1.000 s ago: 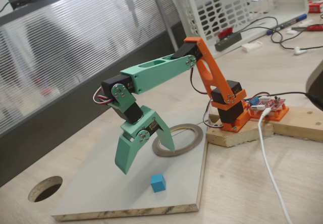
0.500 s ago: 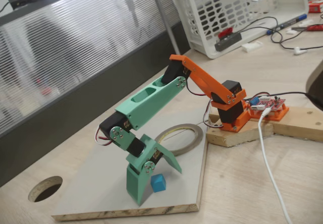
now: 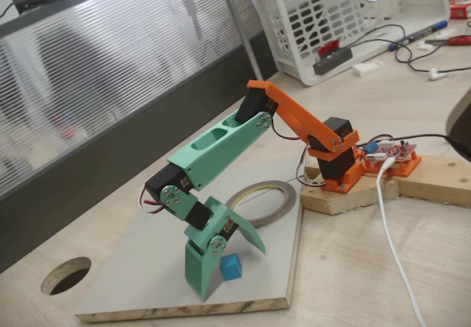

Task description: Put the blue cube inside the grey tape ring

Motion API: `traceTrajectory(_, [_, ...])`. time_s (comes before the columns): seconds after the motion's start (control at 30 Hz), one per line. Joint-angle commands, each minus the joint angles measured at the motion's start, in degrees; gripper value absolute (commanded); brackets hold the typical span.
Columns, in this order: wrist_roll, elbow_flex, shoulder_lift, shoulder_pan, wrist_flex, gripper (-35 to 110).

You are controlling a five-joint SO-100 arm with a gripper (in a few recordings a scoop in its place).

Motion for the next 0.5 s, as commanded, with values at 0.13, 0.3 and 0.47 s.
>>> traceTrajectory(0.13, [0.7,-0.62,1.41,-0.88,0.35,101])
traceTrajectory(0.3, [0.44,-0.62,1.49,-0.97,0.35,100])
traceTrajectory(0.47, [0.44,-1.32,1.76,-0.97,-0.53,87])
